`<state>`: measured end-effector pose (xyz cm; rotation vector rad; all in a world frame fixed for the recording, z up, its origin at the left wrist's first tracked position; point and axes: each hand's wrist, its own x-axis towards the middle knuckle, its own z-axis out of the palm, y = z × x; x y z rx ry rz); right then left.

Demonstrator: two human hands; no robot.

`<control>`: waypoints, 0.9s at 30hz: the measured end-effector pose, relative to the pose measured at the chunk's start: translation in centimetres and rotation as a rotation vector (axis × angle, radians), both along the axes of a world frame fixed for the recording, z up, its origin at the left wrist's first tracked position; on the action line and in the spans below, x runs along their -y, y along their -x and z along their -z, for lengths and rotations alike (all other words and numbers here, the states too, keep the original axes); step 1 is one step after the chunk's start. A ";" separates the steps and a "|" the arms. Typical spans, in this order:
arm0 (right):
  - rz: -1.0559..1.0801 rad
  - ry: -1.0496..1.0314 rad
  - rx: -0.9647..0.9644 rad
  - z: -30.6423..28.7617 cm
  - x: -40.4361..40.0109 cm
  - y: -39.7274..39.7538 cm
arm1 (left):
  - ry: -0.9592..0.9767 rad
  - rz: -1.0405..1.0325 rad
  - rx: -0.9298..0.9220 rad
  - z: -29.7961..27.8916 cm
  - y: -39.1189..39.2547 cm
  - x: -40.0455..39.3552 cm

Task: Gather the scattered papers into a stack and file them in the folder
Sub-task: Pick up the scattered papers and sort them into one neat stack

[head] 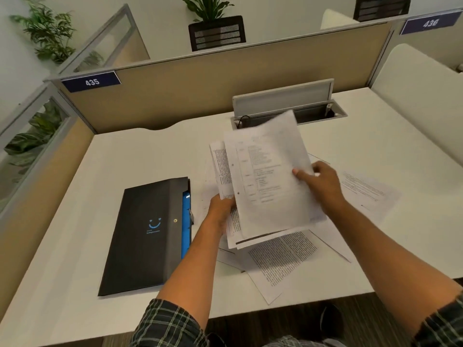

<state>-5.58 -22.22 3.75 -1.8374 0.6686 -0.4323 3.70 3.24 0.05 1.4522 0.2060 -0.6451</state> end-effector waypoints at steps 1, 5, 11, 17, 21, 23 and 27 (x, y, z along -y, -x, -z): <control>-0.048 -0.039 -0.066 0.4 -0.1 0.2 | -0.015 0.014 0.014 -0.2 0.0 0.1; -0.137 -0.176 -0.142 0.2 0.2 0.5 | 0.001 0.118 0.093 -0.9 0.4 0.1; -0.374 -0.741 -0.070 0.2 1.8 0.9 | 0.039 0.169 0.103 -2.6 1.1 0.6; -0.282 -0.504 0.079 -0.1 0.9 0.3 | 0.222 0.125 0.043 -4.5 1.9 2.4; -0.261 -0.371 0.240 -1.7 1.3 0.3 | 0.211 0.204 0.197 -5.3 1.8 3.0; -0.259 -0.278 0.318 -2.8 1.4 0.7 | 0.042 0.211 0.329 -5.4 1.4 3.3; -0.252 -0.229 0.423 -3.8 1.6 1.6 | -0.007 0.240 0.392 -5.3 1.2 4.0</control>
